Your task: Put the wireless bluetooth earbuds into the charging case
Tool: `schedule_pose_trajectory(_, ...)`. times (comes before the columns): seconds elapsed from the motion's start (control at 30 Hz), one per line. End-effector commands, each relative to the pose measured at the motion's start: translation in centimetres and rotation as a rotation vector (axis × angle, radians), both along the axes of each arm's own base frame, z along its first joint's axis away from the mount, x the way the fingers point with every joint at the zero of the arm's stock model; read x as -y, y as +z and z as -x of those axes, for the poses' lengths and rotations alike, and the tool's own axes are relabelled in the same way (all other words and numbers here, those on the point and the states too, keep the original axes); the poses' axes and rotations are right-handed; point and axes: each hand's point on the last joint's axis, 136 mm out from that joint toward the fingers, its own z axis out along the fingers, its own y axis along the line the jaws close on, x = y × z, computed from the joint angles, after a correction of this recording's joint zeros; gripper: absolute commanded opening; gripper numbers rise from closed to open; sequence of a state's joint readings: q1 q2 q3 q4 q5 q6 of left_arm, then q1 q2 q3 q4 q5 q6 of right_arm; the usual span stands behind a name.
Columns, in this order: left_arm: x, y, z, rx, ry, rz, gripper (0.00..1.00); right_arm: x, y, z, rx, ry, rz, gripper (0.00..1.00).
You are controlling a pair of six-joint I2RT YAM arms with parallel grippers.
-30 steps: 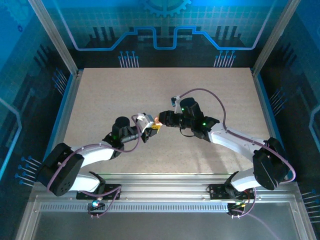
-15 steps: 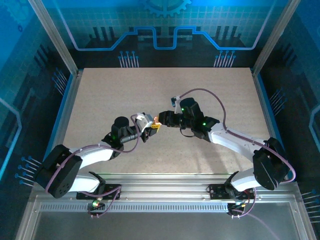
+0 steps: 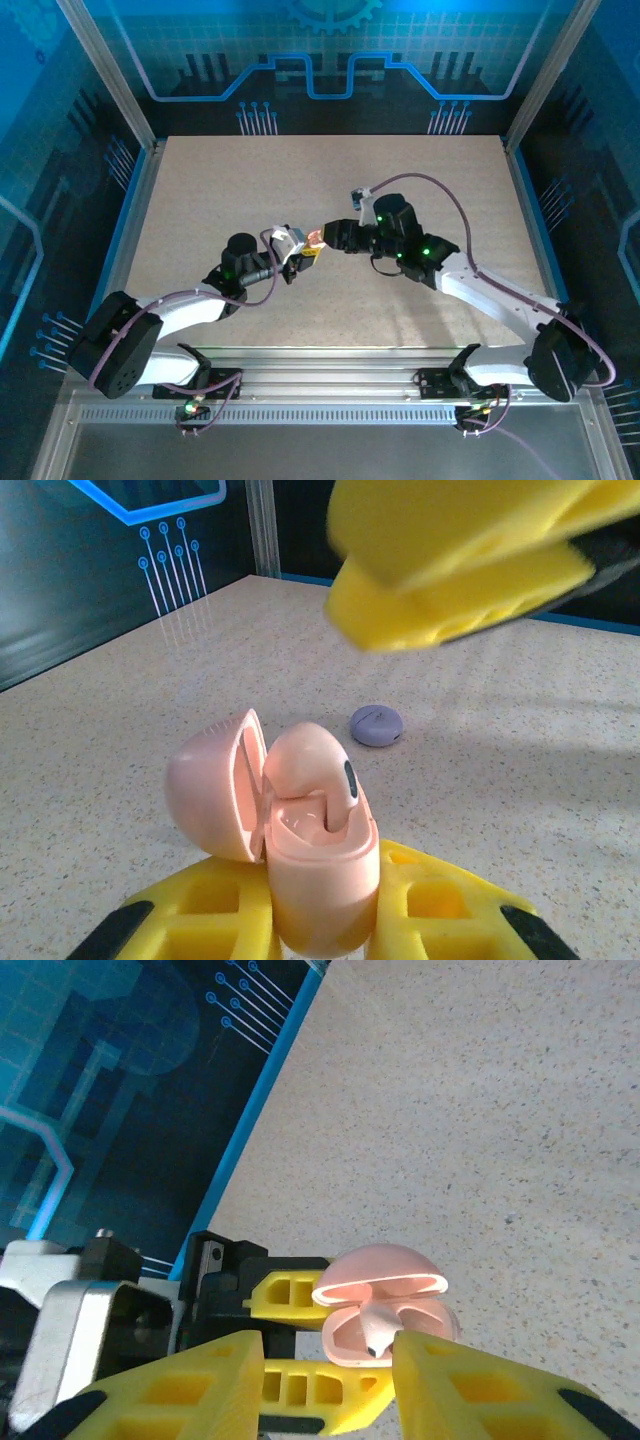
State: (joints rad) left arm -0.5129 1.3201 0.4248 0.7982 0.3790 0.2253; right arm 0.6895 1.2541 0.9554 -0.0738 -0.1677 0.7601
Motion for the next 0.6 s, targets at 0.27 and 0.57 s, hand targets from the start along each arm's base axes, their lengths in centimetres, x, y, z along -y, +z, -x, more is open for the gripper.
schedule_pose_trajectory(0.27, 0.1, 1.9, 0.7, 0.094, -0.028, -0.016, 0.13, 0.3, -0.2, 2.2, 0.026, 0.201, 0.089, 0.46)
schedule_pose_trajectory(0.57, -0.1, 1.8, 1.1, 0.099, -0.03, -0.028, 0.13, -2.0, 0.1, 1.5, -0.071, 0.248, -0.028, 0.44)
